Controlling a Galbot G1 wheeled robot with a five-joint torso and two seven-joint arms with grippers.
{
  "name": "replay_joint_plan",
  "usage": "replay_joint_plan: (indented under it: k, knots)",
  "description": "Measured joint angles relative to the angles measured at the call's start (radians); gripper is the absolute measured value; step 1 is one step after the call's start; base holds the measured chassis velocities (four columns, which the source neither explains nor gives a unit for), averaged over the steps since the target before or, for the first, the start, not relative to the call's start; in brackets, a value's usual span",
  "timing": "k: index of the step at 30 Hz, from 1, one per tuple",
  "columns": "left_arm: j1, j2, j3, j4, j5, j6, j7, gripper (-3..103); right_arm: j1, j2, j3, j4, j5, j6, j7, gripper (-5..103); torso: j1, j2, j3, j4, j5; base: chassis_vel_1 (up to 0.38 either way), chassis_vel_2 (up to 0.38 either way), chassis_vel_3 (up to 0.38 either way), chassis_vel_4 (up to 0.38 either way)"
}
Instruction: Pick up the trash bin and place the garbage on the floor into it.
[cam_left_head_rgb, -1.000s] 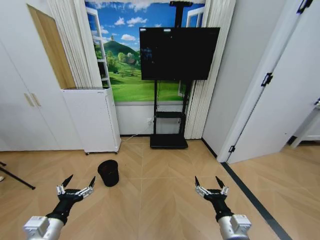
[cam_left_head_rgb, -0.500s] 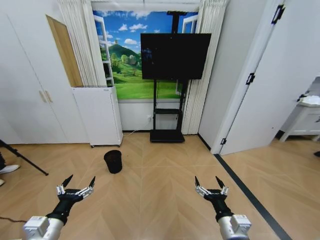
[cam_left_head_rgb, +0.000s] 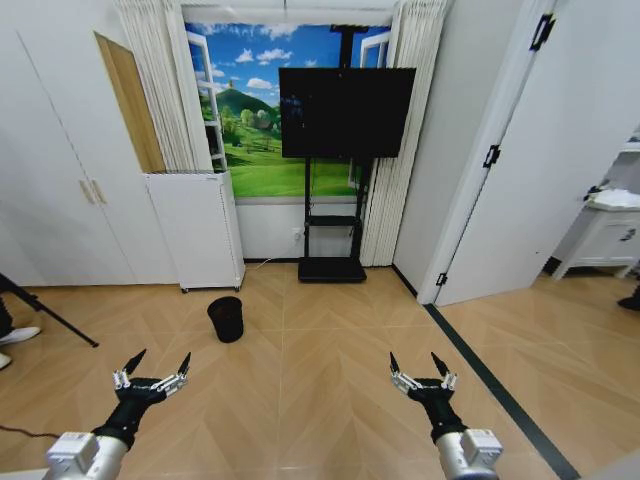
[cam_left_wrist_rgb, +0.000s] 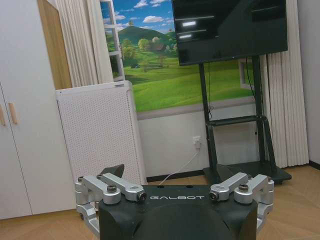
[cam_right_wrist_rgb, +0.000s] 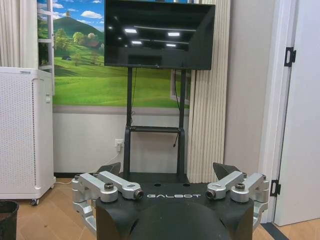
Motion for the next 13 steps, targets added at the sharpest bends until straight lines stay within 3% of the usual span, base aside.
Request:
replay_joint_plan:
  k: [13]
  knots:
    - [0.000, 0.000, 0.000, 0.000, 0.000, 0.000, 0.000, 100, 0.000, 0.000, 0.000, 0.000, 0.000, 0.000, 0.000, 100, 0.000, 0.000, 0.000, 0.0000, 0.0000, 0.000, 0.000, 0.000, 0.000]
